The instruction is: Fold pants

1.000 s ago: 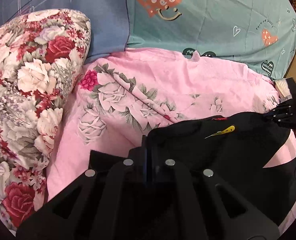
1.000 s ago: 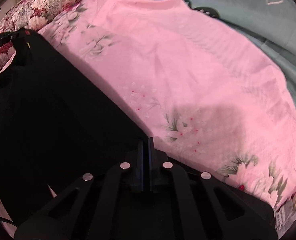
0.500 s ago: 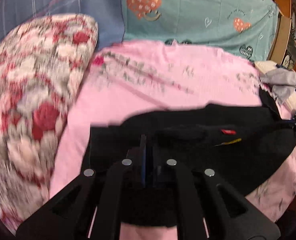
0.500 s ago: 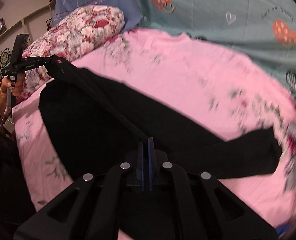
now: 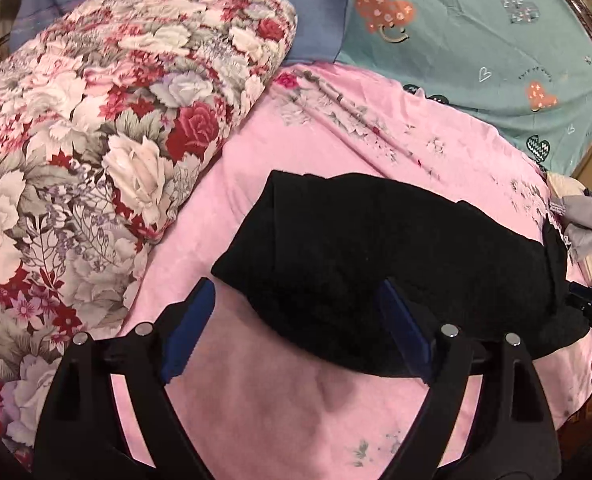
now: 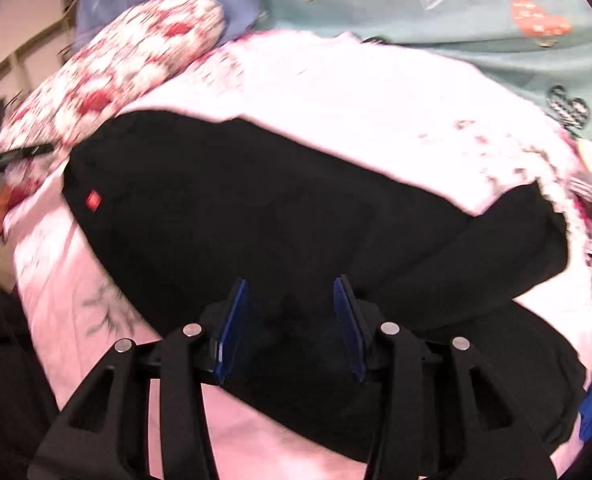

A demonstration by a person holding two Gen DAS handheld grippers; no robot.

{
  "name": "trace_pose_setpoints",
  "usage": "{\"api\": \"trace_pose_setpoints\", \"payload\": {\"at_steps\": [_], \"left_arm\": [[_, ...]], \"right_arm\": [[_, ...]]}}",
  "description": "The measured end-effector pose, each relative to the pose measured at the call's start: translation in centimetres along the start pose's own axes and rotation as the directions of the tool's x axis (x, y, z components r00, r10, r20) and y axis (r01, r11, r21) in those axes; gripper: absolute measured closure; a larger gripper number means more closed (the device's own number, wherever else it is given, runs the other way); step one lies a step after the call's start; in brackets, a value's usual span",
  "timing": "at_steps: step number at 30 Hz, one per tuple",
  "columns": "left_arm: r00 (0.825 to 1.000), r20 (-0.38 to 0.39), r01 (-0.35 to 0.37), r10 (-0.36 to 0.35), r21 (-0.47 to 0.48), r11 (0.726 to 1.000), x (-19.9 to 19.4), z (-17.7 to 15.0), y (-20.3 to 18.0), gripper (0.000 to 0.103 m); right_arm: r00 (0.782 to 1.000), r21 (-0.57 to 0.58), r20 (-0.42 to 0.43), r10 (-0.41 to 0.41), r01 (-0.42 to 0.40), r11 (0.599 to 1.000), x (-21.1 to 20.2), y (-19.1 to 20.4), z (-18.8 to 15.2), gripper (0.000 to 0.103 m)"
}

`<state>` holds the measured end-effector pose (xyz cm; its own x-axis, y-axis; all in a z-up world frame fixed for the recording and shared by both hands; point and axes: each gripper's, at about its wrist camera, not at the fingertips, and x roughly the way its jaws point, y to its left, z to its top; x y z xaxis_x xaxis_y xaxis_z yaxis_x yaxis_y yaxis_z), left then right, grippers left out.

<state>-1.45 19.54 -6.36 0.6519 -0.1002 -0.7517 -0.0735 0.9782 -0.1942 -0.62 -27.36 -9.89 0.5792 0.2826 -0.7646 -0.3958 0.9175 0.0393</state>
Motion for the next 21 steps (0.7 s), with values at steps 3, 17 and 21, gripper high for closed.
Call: {"api": "trace_pose_setpoints", "payload": {"at_steps": [3,17,21], "left_arm": [[0.995,-0.087,0.033,-0.037,-0.044,0.998,1.4,0.2,-0.4,0.018],[0.941,-0.293,0.078,-0.168,-0.297,0.952,8.2,1.9,-0.8,0.052],[0.933,-0.312,0.060,-0.179,-0.354,0.933,8.9,1.7,-0.1,0.051]], "right_arm": [[0.999,0.043,0.017,-0.033,0.032,0.999,0.0,-0.6,0.4,0.057],[0.996,0.081,0.091,-0.005,-0.002,0.997,-0.9,-1.4,0.0,0.057],[0.995,0.091,0.098,-0.006,-0.003,0.996,-0.9,-1.5,0.1,0.057]]}}
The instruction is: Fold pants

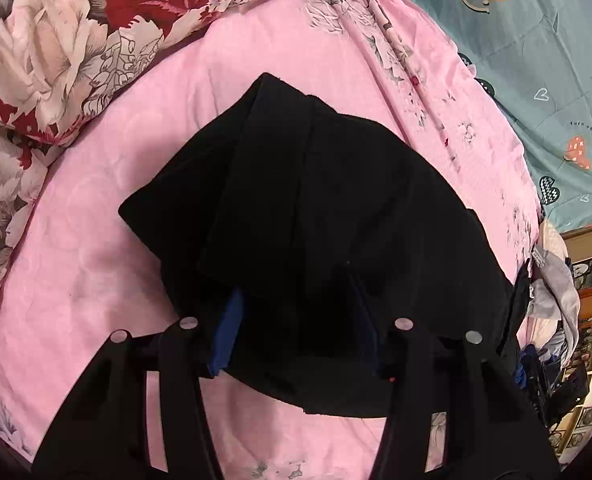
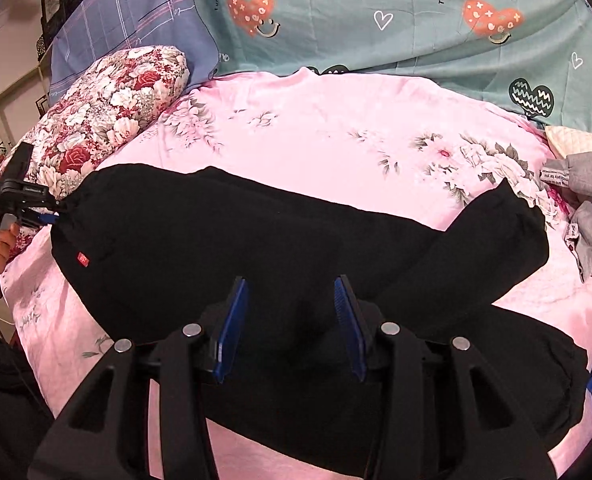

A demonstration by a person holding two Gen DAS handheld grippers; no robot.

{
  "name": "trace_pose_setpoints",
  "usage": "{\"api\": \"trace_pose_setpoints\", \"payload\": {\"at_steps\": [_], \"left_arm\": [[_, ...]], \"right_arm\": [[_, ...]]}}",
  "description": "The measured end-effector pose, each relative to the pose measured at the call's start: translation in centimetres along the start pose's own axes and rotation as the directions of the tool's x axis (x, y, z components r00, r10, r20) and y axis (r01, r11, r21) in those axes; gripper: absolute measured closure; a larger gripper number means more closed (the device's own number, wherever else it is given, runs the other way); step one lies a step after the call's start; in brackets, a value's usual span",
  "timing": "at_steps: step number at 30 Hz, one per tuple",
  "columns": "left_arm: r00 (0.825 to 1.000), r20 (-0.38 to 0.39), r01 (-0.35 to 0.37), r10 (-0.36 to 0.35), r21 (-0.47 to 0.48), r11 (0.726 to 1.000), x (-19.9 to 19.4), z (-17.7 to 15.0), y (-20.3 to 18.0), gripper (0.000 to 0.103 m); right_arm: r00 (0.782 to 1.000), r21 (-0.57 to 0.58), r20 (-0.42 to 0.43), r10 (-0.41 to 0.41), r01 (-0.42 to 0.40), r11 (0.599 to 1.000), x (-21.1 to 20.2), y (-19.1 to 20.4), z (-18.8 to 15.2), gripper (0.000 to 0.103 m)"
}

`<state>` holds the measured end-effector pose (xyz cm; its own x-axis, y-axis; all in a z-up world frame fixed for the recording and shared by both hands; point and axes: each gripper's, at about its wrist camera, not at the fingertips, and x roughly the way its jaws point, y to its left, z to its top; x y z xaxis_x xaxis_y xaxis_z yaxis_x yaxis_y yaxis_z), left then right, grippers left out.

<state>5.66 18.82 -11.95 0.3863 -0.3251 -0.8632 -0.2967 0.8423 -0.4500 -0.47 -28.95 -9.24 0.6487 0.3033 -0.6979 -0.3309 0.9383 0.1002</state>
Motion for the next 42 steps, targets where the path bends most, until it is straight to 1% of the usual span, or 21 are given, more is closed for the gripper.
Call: {"api": "trace_pose_setpoints", "payload": {"at_steps": [3,5,6,12,16,18,20,21,24,25,26,27,28,30,32,33,34,37,40,41,42], "left_arm": [[1.000,0.004,-0.004,0.004,-0.006,1.000,0.2,0.2,0.0,0.054],[1.000,0.017,-0.019,0.019,-0.020,1.000,0.5,0.7,0.0,0.072],[0.999,0.035,-0.030,0.031,-0.025,0.999,0.4,0.9,0.0,0.091],[0.976,0.192,-0.126,0.103,0.114,0.985,-4.2,-0.6,-2.4,0.092],[0.966,0.220,-0.168,0.135,0.137,0.976,-7.5,-1.7,-1.3,0.092],[0.955,0.234,-0.219,0.184,0.133,0.966,-7.8,-1.6,-0.3,0.092],[0.954,0.219,-0.235,0.202,0.135,0.963,-6.7,-0.8,0.5,0.091],[0.954,0.200,-0.255,0.225,0.138,0.957,-5.4,-0.4,0.9,0.086],[0.932,0.141,-0.354,0.334,0.150,0.923,-1.1,0.1,1.5,0.063],[0.917,0.161,-0.388,0.365,0.152,0.909,-1.0,0.1,1.4,0.049],[0.896,0.194,-0.431,0.400,0.156,0.889,-1.4,0.0,1.1,0.043],[0.879,0.227,-0.460,0.420,0.165,0.873,-2.1,-0.1,0.7,0.029],[0.872,0.250,-0.468,0.421,0.168,0.868,-2.9,-0.1,0.4,0.024],[0.852,0.318,-0.482,0.416,0.168,0.860,-5.0,-0.4,-0.2,0.022],[0.820,0.401,-0.498,0.408,0.147,0.855,-7.6,-0.7,-0.8,0.017],[0.811,0.446,-0.480,0.379,0.137,0.866,-9.0,-1.0,-1.2,0.014],[0.812,0.465,-0.461,0.354,0.137,0.877,-9.6,-1.2,-1.7,0.012],[0.841,0.472,-0.392,0.265,0.193,0.900,-9.6,-1.9,-3.7,0.009],[0.873,0.425,-0.369,0.242,0.248,0.896,-6.9,-3.1,-5.3,0.008],[0.890,0.392,-0.357,0.235,0.275,0.893,-5.5,-3.5,-6.0,0.008],[0.904,0.360,-0.347,0.231,0.301,0.888,-4.1,-3.8,-6.7,0.008]], "right_arm": [[1.000,0.007,0.002,0.000,0.000,1.000,0.0,-0.2,-0.1,0.057],[1.000,0.008,0.002,-0.007,0.007,1.000,0.2,-0.3,-0.1,0.057],[1.000,0.009,0.001,-0.010,0.010,1.000,0.3,-0.4,-0.1,0.057],[0.999,0.000,-0.028,-0.023,0.023,1.000,0.9,0.0,-0.3,0.057],[0.997,0.017,-0.064,-0.032,0.033,0.999,1.5,-0.1,-0.6,0.057],[0.996,0.013,-0.076,-0.045,0.046,0.999,2.0,0.0,-0.7,0.057],[0.993,0.018,-0.099,-0.060,0.062,0.998,2.7,0.0,-0.7,0.057],[0.991,0.023,-0.117,-0.060,0.064,0.998,3.3,-0.1,-0.8,0.057],[0.976,0.030,-0.195,-0.101,0.109,0.994,5.0,-0.4,-1.3,0.057],[0.967,0.040,-0.229,-0.113,0.125,0.991,5.5,-0.7,-1.6,0.057],[0.964,0.048,-0.239,-0.116,0.131,0.990,5.5,-1.0,-1.8,0.057],[0.967,0.060,-0.226,-0.117,0.134,0.989,4.9,-1.5,-1.7,0.057],[0.971,0.069,-0.207,-0.122,0.139,0.988,4.3,-2.0,-1.6,0.057],[0.974,0.094,-0.166,-0.154,0.171,0.981,2.9,-3.4,-1.0,0.057],[0.963,0.122,-0.135,-0.234,0.251,0.960,1.9,-5.6,0.4,0.057],[0.955,0.136,-0.123,-0.269,0.285,0.949,1.8,-6.8,1.2,0.057],[0.949,0.150,-0.117,-0.293,0.308,0.939,1.9,-7.7,2.0,0.057],[0.922,0.177,-0.113,-0.370,0.386,0.905,3.9,-10.6,5.6,0.057],[0.896,0.223,-0.174,-0.409,0.441,0.869,8.0,-13.2,8.6,0.057],[0.881,0.227,-0.217,-0.420,0.464,0.856,9.6,-13.9,9.2,0.057],[0.847,0.222,-0.278,-0.454,0.516,0.827,11.7,-14.7,9.6,0.057]]}}
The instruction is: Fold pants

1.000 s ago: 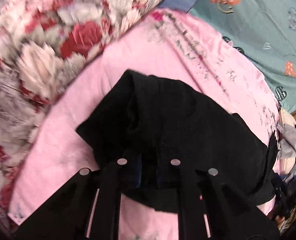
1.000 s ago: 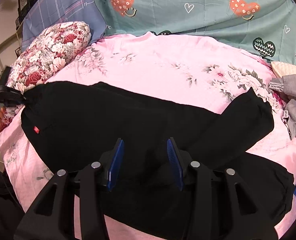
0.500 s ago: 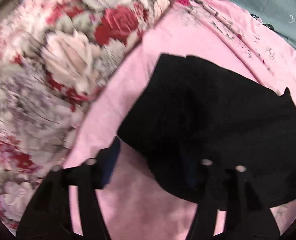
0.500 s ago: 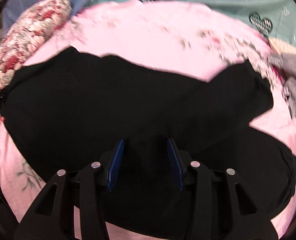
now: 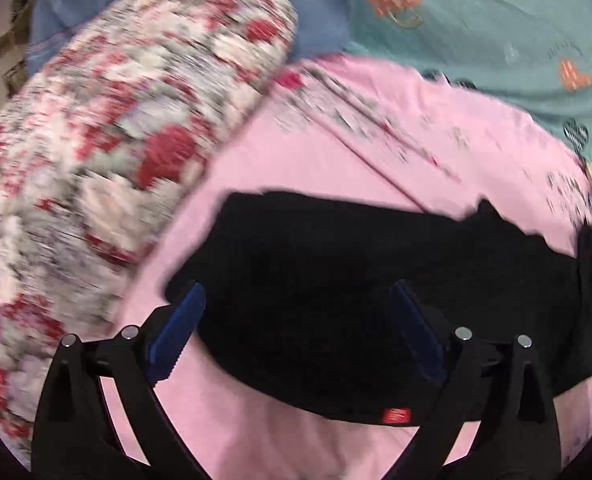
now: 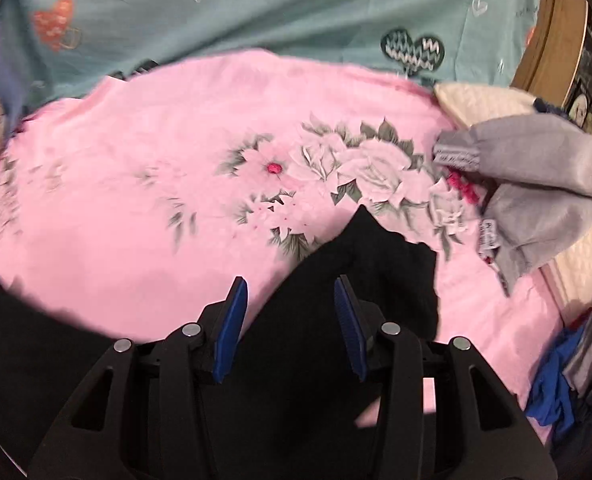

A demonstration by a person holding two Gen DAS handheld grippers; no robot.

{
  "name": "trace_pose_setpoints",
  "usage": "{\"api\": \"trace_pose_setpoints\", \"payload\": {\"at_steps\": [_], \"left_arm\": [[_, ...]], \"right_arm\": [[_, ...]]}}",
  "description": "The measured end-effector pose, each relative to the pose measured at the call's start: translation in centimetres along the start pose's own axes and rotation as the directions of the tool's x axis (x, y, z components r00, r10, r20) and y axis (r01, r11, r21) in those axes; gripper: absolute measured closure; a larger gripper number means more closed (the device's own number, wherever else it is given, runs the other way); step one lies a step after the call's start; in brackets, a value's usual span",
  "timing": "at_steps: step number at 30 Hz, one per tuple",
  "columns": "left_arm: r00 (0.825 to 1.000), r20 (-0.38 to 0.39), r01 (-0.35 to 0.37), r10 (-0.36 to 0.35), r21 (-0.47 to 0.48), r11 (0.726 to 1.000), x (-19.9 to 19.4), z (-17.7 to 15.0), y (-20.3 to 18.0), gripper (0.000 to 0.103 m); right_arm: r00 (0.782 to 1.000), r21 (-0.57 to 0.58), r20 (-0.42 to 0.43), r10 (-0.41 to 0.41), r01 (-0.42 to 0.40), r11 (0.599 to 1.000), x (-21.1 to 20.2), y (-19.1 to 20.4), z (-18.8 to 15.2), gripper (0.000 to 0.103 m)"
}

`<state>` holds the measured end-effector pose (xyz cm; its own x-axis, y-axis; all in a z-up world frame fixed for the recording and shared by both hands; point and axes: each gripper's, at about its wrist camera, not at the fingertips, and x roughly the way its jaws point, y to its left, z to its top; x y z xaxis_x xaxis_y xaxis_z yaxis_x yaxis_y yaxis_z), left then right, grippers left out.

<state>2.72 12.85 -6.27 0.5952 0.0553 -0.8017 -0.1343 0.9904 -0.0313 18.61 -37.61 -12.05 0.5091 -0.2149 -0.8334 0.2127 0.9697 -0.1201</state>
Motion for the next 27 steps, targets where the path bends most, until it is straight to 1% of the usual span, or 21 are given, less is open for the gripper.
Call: {"api": "trace_pose_setpoints", "payload": {"at_steps": [2,3,4,5,6,7,8,9,11,12,14,15,18,19,20,22,23,24,25,26,27], "left_arm": [[0.999,-0.038,0.018,-0.016,0.034,0.999,1.3,-0.6,-1.7,0.008],[0.999,-0.046,0.017,-0.015,0.050,0.999,1.8,-0.9,-2.4,0.008],[0.999,-0.054,0.013,-0.010,0.060,0.998,2.0,-1.1,-2.8,0.008],[0.998,-0.063,0.010,-0.006,0.064,0.998,2.3,-1.2,-3.0,0.008],[0.997,-0.080,0.011,-0.006,0.060,0.998,2.7,-1.2,-3.2,0.008],[0.996,-0.091,0.019,-0.014,0.057,0.998,2.7,-1.5,-3.2,0.008],[0.995,-0.101,0.024,-0.018,0.057,0.998,3.1,-1.5,-3.3,0.008],[0.994,-0.108,0.018,-0.011,0.060,0.998,3.5,-1.6,-3.4,0.008],[0.992,-0.122,-0.013,0.022,0.075,0.997,4.3,-1.8,-3.5,0.008],[0.991,-0.132,-0.018,0.028,0.073,0.997,4.6,-1.9,-3.3,0.008],[0.988,-0.152,-0.015,0.025,0.068,0.998,5.3,-2.1,-2.8,0.008],[0.989,-0.142,-0.027,0.038,0.079,0.997,5.3,-2.2,-2.5,0.008],[0.986,-0.111,-0.108,0.120,0.107,0.988,5.5,-2.1,-1.7,0.008],[0.987,-0.118,-0.098,0.109,0.101,0.990,5.6,-2.0,-1.5,0.008],[0.988,-0.124,-0.085,0.096,0.093,0.992,5.6,-2.0,-1.3,0.008],[0.988,-0.116,-0.088,0.101,0.108,0.990,5.6,-2.2,-1.3,0.008],[0.988,-0.114,-0.093,0.106,0.117,0.989,5.5,-2.3,-1.4,0.008],[0.988,-0.111,-0.096,0.110,0.120,0.988,5.4,-2.4,-1.4,0.008],[0.988,-0.108,-0.095,0.108,0.114,0.989,5.2,-2.4,-1.4,0.008],[0.989,-0.105,-0.091,0.102,0.104,0.990,4.9,-2.5,-1.4,0.008],[0.990,-0.104,-0.085,0.096,0.098,0.991,4.8,-2.5,-1.3,0.008]], "right_arm": [[0.995,0.011,-0.073,-0.071,0.072,0.997,2.8,0.3,0.7,0.057],[0.993,0.016,-0.091,-0.082,0.083,0.996,3.5,0.4,0.5,0.057],[0.994,0.036,-0.081,-0.074,0.077,0.996,3.7,0.2,0.7,0.059],[0.995,0.061,-0.087,-0.044,0.050,0.997,3.7,-0.2,0.8,0.064],[0.995,0.107,-0.103,-0.008,0.019,0.994,3.7,-1.1,0.7,0.098],[0.995,0.132,-0.103,-0.005,0.019,0.991,3.4,-1.7,0.6,0.101],[0.997,0.157,-0.071,0.008,0.003,0.988,2.4,-2.8,0.4,0.101],[1.000,0.169,-0.007,0.025,-0.024,0.985,0.4,-3.8,-0.1,0.101],[0.993,0.194,0.102,0.056,-0.075,0.978,-4.0,-6.1,-1.1,0.101],[0.981,0.222,0.174,0.084,-0.122,0.967,-7.2,-8.3,-2.5,0.101],[0.961,0.268,0.256,0.101,-0.171,0.948,-11.7,-11.7,-5.1,0.101],[0.953,0.298,0.283,0.106,-0.193,0.935,-13.9,-14.2,-7.5,0.101],[0.959,0.394,0.252,0.131,-0.225,0.891,-14.8,-18.9,-13.2,0.101],[0.965,0.459,0.195,0.175,-0.247,0.853,-13.4,-20.8,-16.1,0.101],[0.967,0.490,0.160,0.200,-0.253,0.834,-12.1,-21.3,-17.6,0.101],[0.969,0.541,0.023,0.246,-0.219,0.812,-8.2,-21.5,-21.2,0.100],[0.968,0.556,-0.004,0.250,-0.206,0.806,-7.6,-21.4,-22.2,0.098],[0.967,0.573,0.034,0.253,-0.226,0.788,-7.8,-21.7,-22.9,0.094],[0.971,0.577,0.041,0.236,-0.216,0.788,-8.4,-21.6,-23.2,0.078],[0.971,0.583,0.080,0.225,-0.229,0.780,-9.4,-21.8,-23.2,0.073],[0.974,0.583,0.097,0.203,-0.221,0.782,-10.1,-21.8,-22.8,0.058]]}}
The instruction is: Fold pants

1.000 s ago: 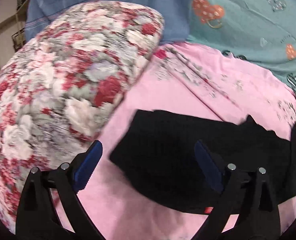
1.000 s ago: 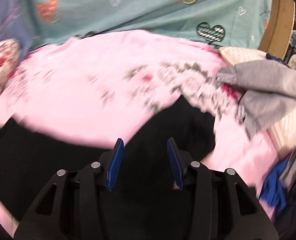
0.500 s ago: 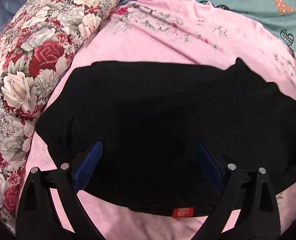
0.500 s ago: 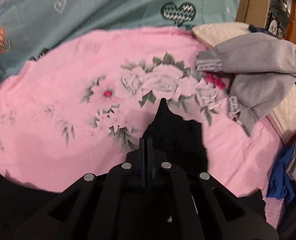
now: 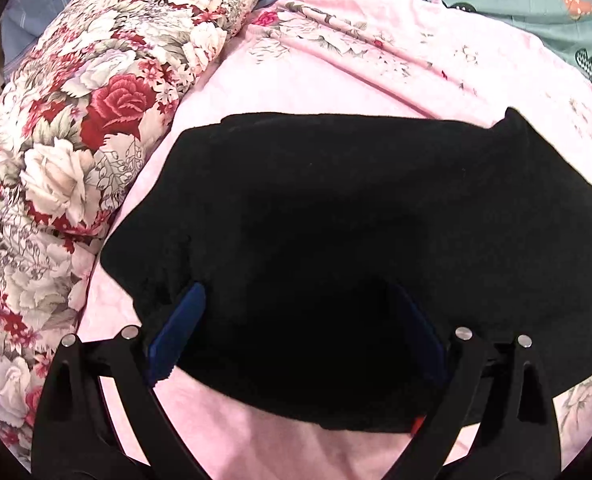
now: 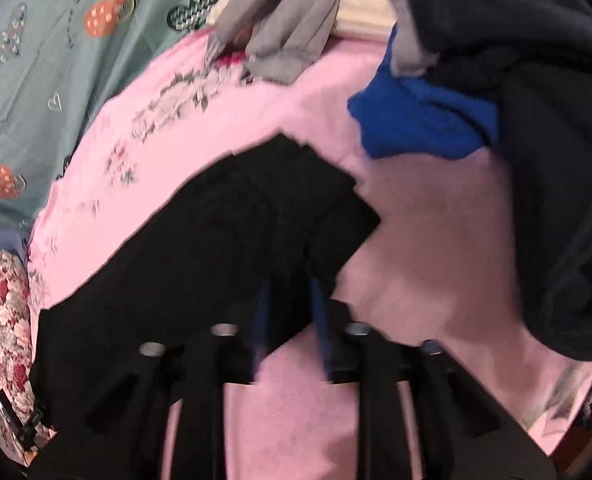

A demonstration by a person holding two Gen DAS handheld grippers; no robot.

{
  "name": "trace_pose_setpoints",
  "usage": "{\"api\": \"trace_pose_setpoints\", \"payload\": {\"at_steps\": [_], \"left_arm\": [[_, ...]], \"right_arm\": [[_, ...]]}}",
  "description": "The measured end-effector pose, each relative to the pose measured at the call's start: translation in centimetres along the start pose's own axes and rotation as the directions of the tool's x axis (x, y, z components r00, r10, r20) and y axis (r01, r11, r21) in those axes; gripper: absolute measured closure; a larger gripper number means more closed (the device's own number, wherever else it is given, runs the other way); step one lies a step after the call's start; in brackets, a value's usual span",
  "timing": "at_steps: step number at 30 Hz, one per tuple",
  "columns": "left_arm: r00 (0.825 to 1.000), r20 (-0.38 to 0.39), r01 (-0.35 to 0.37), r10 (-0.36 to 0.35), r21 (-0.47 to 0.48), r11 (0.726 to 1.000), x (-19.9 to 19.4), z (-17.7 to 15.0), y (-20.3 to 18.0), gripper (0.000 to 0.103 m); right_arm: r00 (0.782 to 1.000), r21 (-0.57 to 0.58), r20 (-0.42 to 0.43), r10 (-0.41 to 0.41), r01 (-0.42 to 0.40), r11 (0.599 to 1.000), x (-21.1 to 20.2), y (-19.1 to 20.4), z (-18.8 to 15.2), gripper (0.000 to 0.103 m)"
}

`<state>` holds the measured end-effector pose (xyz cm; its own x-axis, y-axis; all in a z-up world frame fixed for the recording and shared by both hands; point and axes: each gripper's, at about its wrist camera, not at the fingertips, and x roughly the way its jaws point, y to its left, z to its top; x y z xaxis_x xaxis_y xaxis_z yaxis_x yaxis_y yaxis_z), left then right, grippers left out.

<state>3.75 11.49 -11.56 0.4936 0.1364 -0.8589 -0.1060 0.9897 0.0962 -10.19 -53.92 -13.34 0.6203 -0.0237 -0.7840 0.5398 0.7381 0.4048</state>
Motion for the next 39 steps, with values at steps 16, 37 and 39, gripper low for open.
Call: {"api": "trace_pose_setpoints", "payload": {"at_steps": [16,37,39], "left_arm": [[1.000,-0.001,0.012,-0.012,-0.007,1.000,0.3,-0.6,-0.9,0.008],[0.998,0.034,0.045,-0.045,0.020,0.999,-1.4,-1.3,-0.4,0.008],[0.999,0.030,0.033,-0.034,0.032,0.999,-1.1,-1.5,-0.6,0.008]], "right_arm": [[0.948,-0.229,0.141,-0.284,0.310,0.922,-0.5,6.2,1.8,0.094],[0.911,-0.362,0.165,-0.379,0.413,0.836,2.0,6.5,2.2,0.054],[0.924,-0.366,0.088,-0.373,0.378,0.850,4.7,6.1,2.9,0.058]]}}
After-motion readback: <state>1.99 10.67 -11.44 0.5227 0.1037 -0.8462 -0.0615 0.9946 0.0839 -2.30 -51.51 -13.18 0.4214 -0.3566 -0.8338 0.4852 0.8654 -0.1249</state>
